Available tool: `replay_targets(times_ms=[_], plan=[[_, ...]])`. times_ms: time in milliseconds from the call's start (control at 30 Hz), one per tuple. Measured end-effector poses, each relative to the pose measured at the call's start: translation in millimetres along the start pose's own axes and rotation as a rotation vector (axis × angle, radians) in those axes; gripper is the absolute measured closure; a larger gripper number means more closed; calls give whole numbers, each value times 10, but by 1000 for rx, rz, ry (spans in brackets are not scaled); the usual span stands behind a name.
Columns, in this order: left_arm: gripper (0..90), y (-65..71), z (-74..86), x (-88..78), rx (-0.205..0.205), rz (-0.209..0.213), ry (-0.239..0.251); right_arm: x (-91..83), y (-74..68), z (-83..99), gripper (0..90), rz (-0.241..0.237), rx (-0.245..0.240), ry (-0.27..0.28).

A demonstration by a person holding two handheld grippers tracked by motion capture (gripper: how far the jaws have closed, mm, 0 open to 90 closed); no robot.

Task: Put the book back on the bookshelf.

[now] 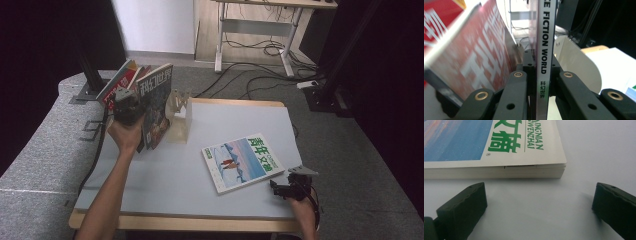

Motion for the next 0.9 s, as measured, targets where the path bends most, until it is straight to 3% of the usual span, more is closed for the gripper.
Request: replay_targets(times_ms=[167,300,333,633,900], plan=[[822,-33,42,-37,-1,20,-2,1,1,0,0,0,-1,1],[815,-58,45,-77,27,44,-48,1,0,0,0,0,-1,0],[814,-65,37,-94,36,63,-79,2,0,0,0,0,-1,1],[805,-50,-18,-153,64,76,-193,1,0,0,0,0,0,0],[769,-62,-96,-171,42,78,-183,2,0,0,0,0,0,1]])
Point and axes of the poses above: each handheld gripper's, and its own axes: x roughly forward along the jaws, z roughly out of its underside, y roughly to its right, the point moved 2 cm from there along x, roughly forward along the jaws, and after that the axes turned 3 degrees about x, right-handed, at the moved point
